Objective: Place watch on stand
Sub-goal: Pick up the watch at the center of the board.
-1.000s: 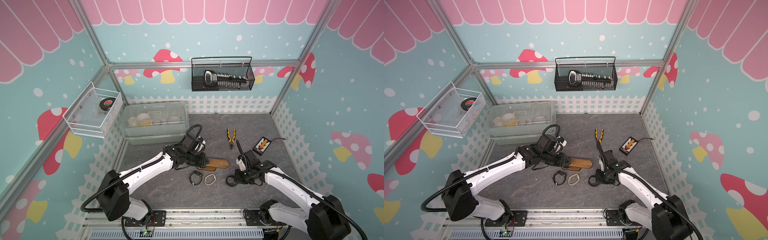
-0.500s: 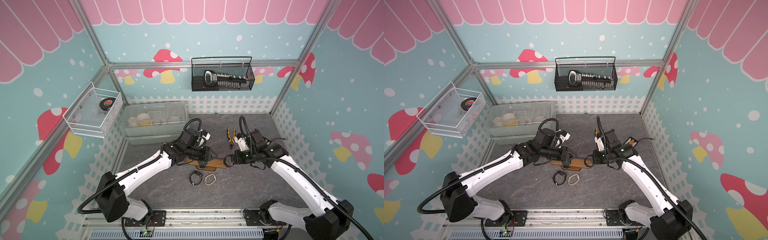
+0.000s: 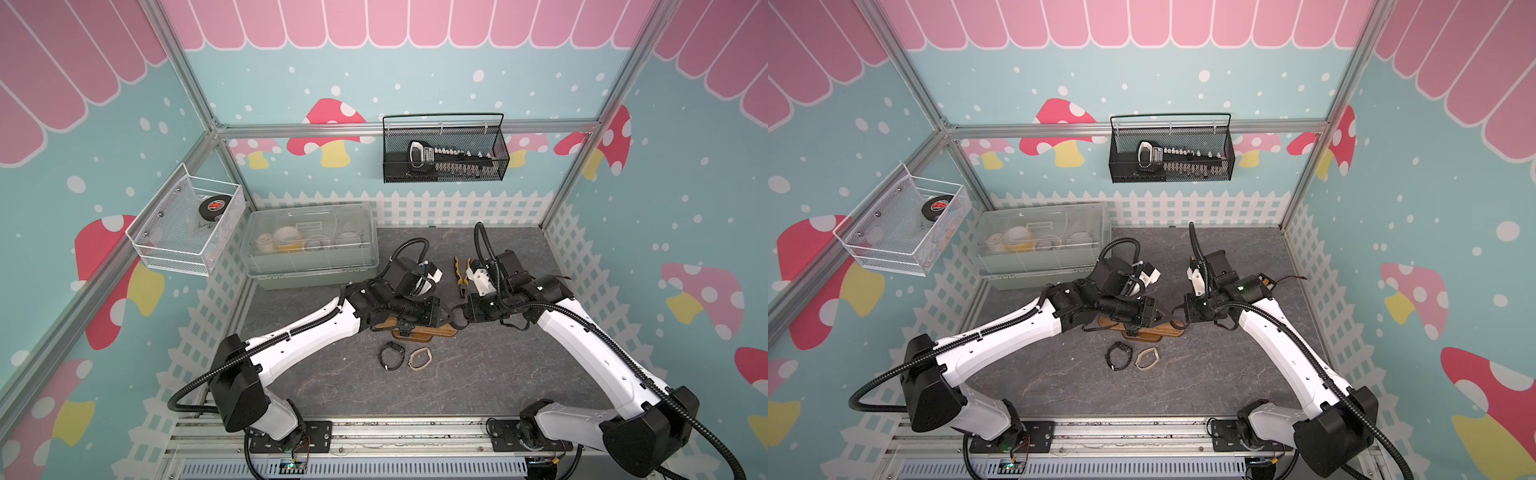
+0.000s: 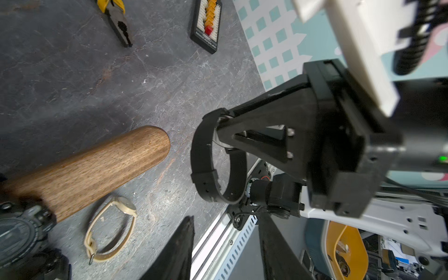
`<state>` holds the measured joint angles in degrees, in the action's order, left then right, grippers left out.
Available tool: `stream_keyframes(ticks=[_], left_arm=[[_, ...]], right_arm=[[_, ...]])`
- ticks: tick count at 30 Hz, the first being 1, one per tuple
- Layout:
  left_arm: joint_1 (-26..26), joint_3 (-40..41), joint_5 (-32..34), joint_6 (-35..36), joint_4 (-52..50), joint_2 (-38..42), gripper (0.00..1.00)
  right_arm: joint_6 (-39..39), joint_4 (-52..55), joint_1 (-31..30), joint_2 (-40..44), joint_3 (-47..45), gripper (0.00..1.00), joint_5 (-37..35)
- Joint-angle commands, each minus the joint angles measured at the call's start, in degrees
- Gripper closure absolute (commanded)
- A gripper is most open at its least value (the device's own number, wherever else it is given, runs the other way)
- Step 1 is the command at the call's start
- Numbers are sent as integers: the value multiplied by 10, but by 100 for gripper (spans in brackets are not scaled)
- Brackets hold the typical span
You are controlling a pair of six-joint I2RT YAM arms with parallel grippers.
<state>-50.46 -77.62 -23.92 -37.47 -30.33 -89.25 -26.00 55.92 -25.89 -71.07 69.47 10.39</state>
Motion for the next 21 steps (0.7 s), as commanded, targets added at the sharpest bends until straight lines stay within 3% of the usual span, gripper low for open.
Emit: stream_keyframes(ticks=[1,10,18,21], left_arm=[[-7,-31,39,10,-44,-20,56],[-20,-61,37,6,-54,-64,59],[-20,-56,41,6,-57,-71,77],[-20,-60,44,6,-60,-77,92]], right_arm=[[0,13,-6,10,14,98,0],[-5,13,-22,14,8,98,-7],[-4,8,-26,19,9,97,-14],[-4,6,-26,25,7,95,-13]])
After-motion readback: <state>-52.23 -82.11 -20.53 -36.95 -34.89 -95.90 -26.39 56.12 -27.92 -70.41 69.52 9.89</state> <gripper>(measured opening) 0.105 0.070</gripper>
